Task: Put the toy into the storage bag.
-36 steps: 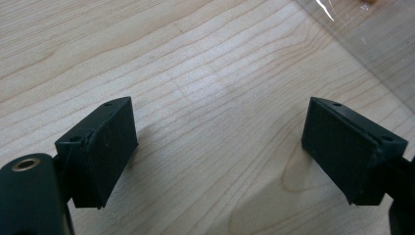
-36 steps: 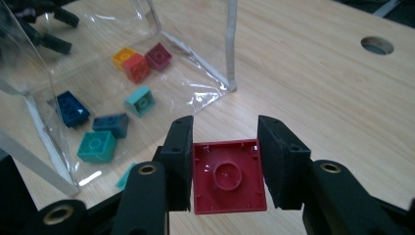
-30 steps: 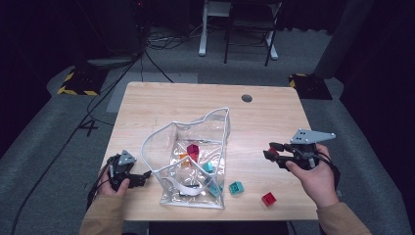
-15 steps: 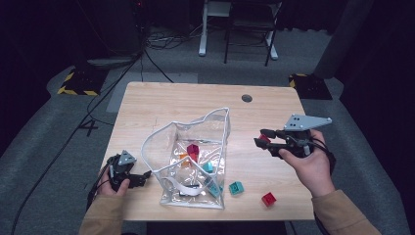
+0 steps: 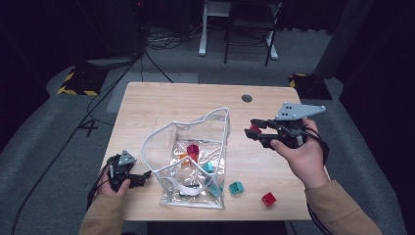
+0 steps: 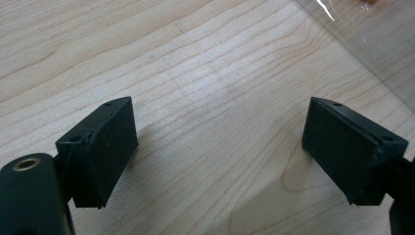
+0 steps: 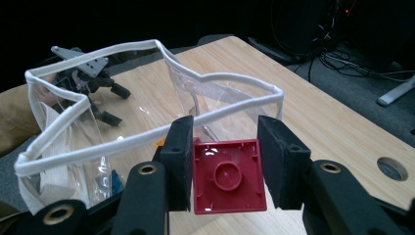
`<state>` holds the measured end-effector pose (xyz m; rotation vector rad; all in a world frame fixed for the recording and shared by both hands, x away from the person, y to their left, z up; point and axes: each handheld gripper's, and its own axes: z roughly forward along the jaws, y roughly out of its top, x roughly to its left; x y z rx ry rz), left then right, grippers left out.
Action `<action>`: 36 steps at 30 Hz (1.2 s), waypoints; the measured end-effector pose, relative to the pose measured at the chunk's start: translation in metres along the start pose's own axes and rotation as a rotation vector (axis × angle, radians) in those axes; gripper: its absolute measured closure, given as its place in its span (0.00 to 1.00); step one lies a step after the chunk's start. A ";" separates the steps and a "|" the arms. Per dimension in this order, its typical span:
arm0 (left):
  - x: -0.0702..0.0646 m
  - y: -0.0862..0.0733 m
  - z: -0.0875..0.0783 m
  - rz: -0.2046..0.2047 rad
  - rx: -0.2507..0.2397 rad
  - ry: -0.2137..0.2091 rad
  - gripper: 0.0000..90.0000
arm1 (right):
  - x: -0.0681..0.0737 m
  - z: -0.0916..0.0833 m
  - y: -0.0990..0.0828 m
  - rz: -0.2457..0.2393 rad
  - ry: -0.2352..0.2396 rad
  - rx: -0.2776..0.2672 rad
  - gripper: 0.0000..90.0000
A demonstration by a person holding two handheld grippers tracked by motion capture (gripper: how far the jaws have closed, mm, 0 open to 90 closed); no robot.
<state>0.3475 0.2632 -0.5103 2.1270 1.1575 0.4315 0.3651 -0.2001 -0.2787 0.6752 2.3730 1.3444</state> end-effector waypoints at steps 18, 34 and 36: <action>0.000 0.000 0.000 0.001 0.000 0.000 0.15 | 0.015 0.036 0.035 -0.028 0.083 -0.002 0.66; 0.000 0.000 0.000 0.001 0.000 0.000 0.15 | 0.033 0.081 0.057 -0.038 0.167 0.007 0.66; 0.000 0.000 0.000 0.001 0.003 -0.001 0.15 | 0.035 0.085 0.058 -0.037 0.172 0.011 0.66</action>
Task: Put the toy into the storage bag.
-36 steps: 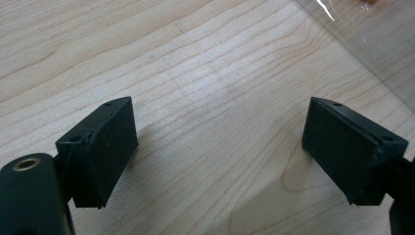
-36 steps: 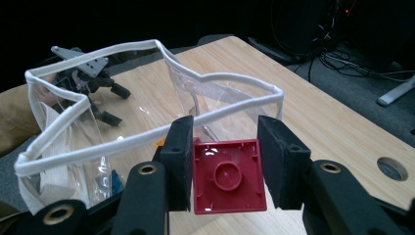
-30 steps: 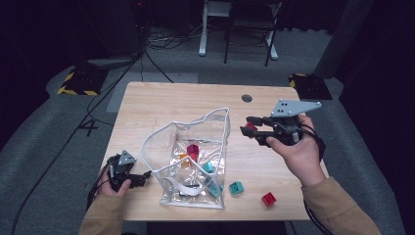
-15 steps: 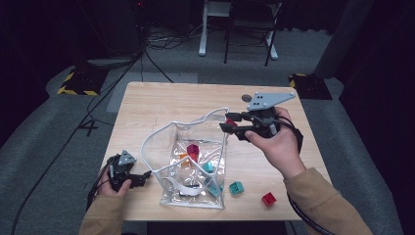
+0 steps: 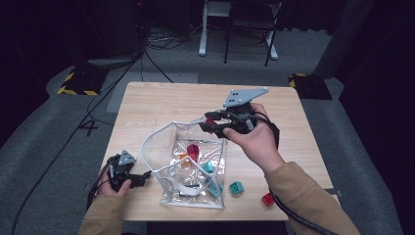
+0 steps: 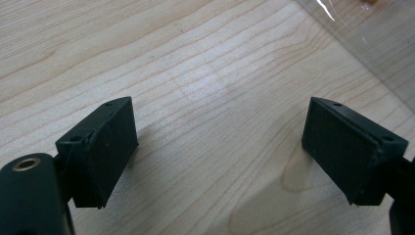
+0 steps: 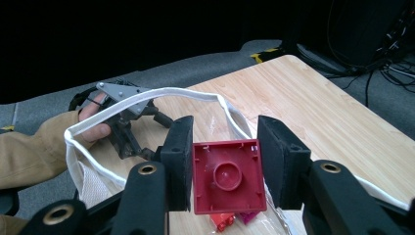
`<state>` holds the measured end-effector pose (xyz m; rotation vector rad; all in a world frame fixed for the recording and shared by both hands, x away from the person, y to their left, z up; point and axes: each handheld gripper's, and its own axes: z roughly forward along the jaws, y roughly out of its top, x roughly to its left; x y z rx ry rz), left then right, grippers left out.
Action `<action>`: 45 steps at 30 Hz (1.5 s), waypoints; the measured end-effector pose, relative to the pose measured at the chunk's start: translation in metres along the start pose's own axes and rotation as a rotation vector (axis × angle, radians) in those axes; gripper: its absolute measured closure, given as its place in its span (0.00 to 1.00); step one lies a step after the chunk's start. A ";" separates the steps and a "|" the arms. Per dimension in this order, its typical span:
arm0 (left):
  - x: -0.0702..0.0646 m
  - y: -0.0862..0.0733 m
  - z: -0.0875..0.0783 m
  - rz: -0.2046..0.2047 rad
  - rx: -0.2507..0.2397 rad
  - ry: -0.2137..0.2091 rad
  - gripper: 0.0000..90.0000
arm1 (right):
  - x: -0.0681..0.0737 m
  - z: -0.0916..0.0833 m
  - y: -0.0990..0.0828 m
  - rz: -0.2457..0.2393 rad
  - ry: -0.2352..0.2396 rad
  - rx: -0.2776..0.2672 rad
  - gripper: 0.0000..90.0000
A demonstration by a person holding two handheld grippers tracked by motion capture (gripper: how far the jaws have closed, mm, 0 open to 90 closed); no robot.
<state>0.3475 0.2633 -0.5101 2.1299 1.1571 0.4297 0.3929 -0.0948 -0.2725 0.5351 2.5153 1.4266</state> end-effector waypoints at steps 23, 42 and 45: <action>0.000 0.000 0.000 -0.001 -0.002 0.001 0.15 | 0.000 0.040 -0.023 0.030 0.041 0.137 0.66; 0.000 0.000 0.000 -0.001 -0.002 0.001 0.15 | 0.009 0.029 -0.029 0.057 0.045 0.116 0.37; 0.000 0.000 0.000 -0.001 -0.002 0.001 0.15 | 0.011 0.013 -0.029 0.054 0.042 0.082 0.37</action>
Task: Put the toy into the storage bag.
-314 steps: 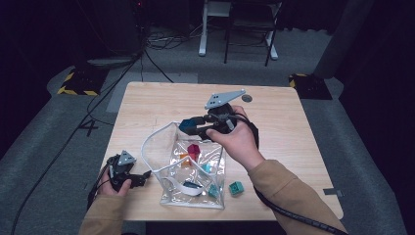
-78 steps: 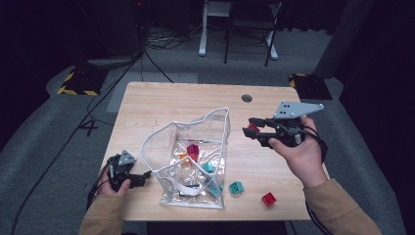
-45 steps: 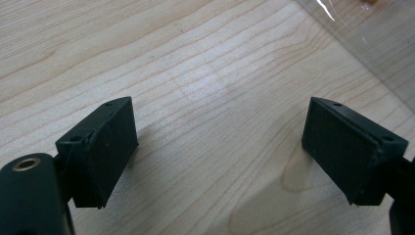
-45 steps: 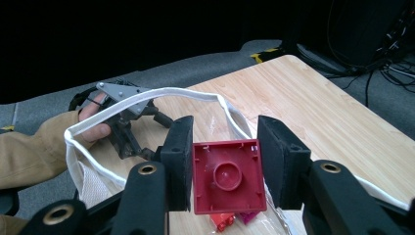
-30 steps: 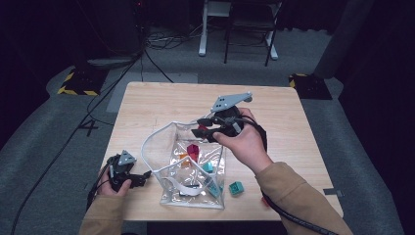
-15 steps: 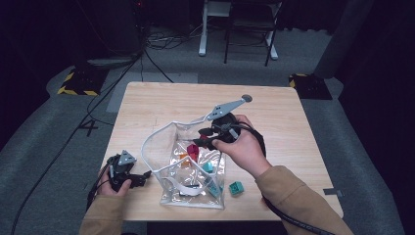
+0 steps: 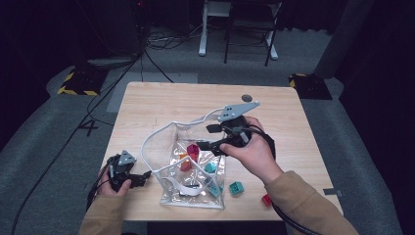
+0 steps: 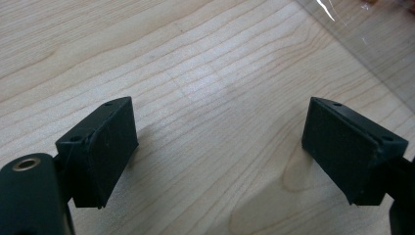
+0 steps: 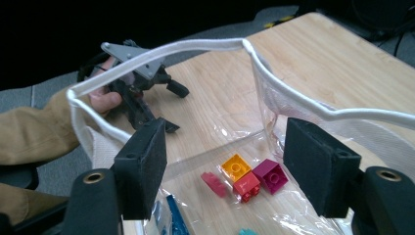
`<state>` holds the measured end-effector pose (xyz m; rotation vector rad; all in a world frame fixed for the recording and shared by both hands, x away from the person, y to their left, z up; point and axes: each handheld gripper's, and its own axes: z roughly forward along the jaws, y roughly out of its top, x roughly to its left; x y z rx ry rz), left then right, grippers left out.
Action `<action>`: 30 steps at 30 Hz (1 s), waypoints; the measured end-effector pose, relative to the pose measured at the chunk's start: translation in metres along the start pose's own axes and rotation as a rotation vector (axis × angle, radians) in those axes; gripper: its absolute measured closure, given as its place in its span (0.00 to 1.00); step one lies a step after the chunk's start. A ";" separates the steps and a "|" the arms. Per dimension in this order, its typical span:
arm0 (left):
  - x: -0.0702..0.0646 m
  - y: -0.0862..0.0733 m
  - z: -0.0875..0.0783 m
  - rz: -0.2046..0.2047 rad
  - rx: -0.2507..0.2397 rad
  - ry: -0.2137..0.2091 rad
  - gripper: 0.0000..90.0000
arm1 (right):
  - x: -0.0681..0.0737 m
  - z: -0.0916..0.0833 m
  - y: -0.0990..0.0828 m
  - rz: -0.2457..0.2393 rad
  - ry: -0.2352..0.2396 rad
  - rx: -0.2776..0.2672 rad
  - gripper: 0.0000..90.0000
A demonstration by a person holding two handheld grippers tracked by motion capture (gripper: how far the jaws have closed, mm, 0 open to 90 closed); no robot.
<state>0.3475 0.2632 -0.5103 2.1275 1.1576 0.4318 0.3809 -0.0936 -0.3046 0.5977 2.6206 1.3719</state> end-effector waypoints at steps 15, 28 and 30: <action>0.000 0.000 0.000 -0.001 0.003 -0.003 0.15 | -0.009 -0.070 -0.042 0.061 -0.087 -0.078 0.37; 0.000 0.001 0.000 -0.004 0.001 0.000 0.15 | -0.018 -0.088 -0.079 0.104 -0.137 -0.066 0.36; 0.000 0.001 0.000 -0.006 0.000 0.000 0.15 | -0.018 -0.088 -0.085 0.113 -0.140 -0.064 0.36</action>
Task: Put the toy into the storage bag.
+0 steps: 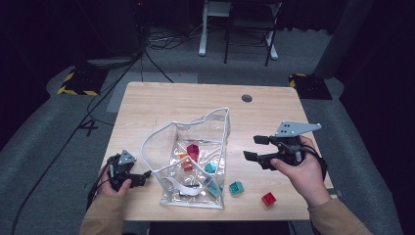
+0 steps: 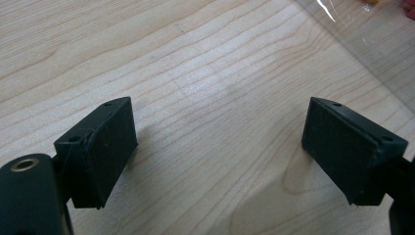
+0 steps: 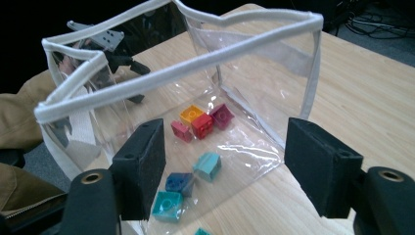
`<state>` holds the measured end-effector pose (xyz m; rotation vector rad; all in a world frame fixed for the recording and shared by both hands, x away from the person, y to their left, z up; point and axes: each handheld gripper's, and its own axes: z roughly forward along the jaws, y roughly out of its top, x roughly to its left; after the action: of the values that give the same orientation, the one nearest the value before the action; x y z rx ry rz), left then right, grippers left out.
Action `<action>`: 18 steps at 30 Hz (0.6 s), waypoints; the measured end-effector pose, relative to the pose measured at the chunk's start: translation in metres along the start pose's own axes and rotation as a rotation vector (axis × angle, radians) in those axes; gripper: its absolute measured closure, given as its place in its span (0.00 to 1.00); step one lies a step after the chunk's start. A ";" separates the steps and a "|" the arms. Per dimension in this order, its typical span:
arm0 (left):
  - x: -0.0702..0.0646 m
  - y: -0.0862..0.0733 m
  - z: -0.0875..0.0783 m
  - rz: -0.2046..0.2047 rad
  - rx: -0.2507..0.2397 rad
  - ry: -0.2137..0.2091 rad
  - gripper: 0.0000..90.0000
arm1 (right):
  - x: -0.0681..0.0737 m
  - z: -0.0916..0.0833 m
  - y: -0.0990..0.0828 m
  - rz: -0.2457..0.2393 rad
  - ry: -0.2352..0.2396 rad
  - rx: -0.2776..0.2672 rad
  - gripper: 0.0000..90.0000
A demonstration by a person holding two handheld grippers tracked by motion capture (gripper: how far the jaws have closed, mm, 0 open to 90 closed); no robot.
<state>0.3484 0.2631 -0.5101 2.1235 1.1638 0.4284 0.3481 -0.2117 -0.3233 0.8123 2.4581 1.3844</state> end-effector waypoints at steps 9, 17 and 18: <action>0.000 0.000 0.000 0.000 0.001 0.001 0.15 | -0.005 0.005 -0.025 0.011 -0.005 0.028 0.36; 0.000 0.000 0.000 0.001 0.002 0.001 0.15 | -0.007 0.018 -0.050 0.024 0.009 0.065 0.35; 0.000 0.000 0.000 0.001 0.003 0.001 0.15 | -0.007 0.019 -0.053 0.027 0.010 0.070 0.35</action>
<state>0.3483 0.2630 -0.5099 2.1267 1.1646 0.4283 0.3431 -0.2232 -0.3786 0.8585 2.5252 1.3202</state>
